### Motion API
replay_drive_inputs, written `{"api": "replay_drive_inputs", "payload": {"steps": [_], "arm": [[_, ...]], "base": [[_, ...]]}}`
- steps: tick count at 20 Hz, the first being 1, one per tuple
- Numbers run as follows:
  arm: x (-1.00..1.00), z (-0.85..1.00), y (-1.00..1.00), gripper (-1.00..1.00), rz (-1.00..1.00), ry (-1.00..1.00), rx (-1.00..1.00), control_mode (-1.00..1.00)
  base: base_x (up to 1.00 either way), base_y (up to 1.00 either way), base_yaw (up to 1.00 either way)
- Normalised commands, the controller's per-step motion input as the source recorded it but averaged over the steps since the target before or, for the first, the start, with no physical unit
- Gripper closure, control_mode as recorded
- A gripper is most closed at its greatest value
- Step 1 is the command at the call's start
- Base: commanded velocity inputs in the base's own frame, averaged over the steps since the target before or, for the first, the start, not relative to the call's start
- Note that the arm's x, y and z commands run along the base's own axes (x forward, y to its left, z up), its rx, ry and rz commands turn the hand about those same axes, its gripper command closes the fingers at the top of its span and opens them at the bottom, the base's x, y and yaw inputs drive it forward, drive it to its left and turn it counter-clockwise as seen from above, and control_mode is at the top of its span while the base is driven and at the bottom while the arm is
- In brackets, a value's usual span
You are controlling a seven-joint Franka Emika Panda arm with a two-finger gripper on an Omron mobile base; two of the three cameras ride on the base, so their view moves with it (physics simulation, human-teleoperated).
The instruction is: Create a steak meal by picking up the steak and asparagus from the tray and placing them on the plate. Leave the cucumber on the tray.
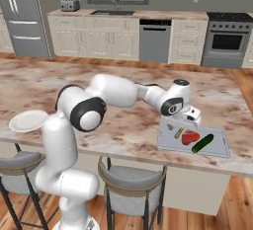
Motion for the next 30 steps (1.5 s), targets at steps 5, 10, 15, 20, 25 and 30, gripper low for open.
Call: {"api": "replay_drive_inputs", "payload": {"steps": [5, 10, 15, 20, 25, 30], "arm": [[0.07, -0.43, -0.19, -1.00, -0.02, 0.00, 0.00, -1.00], [0.13, -0.31, 0.00, -1.00, 0.00, 0.00, 0.00, -1.00], [0.18, -0.32, 0.00, -1.00, 0.00, 0.00, 0.00, -1.00], [0.17, -0.35, -0.05, -1.00, 0.00, 0.00, 0.00, -1.00], [0.13, -0.30, -0.12, -1.00, 0.00, 0.00, 0.00, -1.00], [0.06, -0.27, -0.05, -1.00, 0.00, 0.00, 0.00, -1.00]], "base": [[0.00, 0.00, 0.00], [0.00, 0.00, 0.00], [0.00, 0.00, 0.00], [0.00, 0.00, 0.00], [0.00, 0.00, 0.00], [0.00, 0.00, 0.00]]}}
